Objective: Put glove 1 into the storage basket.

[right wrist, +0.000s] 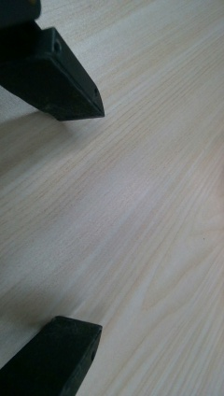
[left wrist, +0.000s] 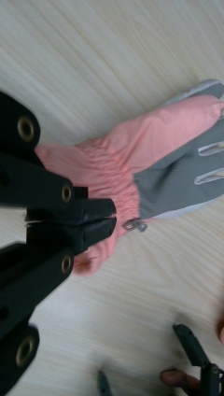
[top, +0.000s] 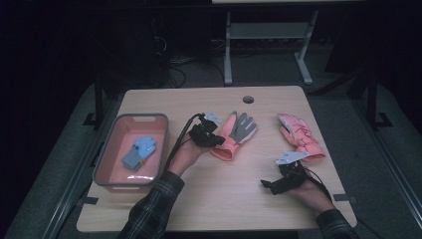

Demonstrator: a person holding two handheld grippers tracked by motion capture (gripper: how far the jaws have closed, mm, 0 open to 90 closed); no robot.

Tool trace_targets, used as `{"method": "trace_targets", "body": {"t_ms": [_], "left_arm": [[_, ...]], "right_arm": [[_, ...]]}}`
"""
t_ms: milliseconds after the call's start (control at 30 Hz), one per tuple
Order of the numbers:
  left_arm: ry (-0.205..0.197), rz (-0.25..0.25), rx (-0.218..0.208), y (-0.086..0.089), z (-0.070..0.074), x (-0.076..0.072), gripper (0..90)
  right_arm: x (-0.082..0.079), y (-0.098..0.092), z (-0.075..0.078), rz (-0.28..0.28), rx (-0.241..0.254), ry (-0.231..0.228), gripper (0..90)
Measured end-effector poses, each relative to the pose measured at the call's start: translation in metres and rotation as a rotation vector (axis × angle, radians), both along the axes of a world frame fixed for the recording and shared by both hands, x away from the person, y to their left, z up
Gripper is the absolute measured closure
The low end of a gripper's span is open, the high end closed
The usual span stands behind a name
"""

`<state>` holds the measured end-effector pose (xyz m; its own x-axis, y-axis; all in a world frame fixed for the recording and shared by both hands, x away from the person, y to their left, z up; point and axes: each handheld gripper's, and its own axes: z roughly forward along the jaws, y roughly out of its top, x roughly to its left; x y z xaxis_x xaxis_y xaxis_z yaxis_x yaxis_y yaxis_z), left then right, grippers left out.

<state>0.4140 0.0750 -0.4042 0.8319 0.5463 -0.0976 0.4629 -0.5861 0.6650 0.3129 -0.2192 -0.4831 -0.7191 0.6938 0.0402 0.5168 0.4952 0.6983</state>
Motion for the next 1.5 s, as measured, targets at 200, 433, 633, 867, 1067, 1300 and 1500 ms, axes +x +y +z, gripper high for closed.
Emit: {"method": "trace_targets", "body": {"t_ms": [200,433,633,867,1067,1300,1500], "left_arm": [[0.006,-0.004,0.01,-0.014,-0.007,0.017,89.6],[0.026,0.001,0.038,-0.024,-0.022,0.028,89.7],[0.042,-0.01,0.046,-0.024,-0.025,0.024,89.8],[0.056,-0.043,0.029,-0.018,-0.025,0.006,89.8],[0.071,-0.086,0.041,-0.009,-0.023,-0.011,89.8],[0.078,-0.113,0.048,0.003,-0.022,-0.038,89.8],[0.078,-0.145,0.057,0.014,-0.02,-0.061,89.8]], "right_arm": [[0.0,0.0,0.0,-0.001,0.002,0.001,0.0],[0.0,0.0,0.0,0.0,0.002,0.002,0.0],[0.0,0.0,0.0,0.0,0.003,0.002,0.0],[0.0,0.0,0.0,0.0,0.003,0.001,0.0],[0.0,0.0,0.0,0.001,0.0,0.001,0.0],[0.0,0.0,0.0,0.002,-0.001,0.0,0.0],[0.0,0.0,0.0,0.001,0.0,0.002,0.0]]}}
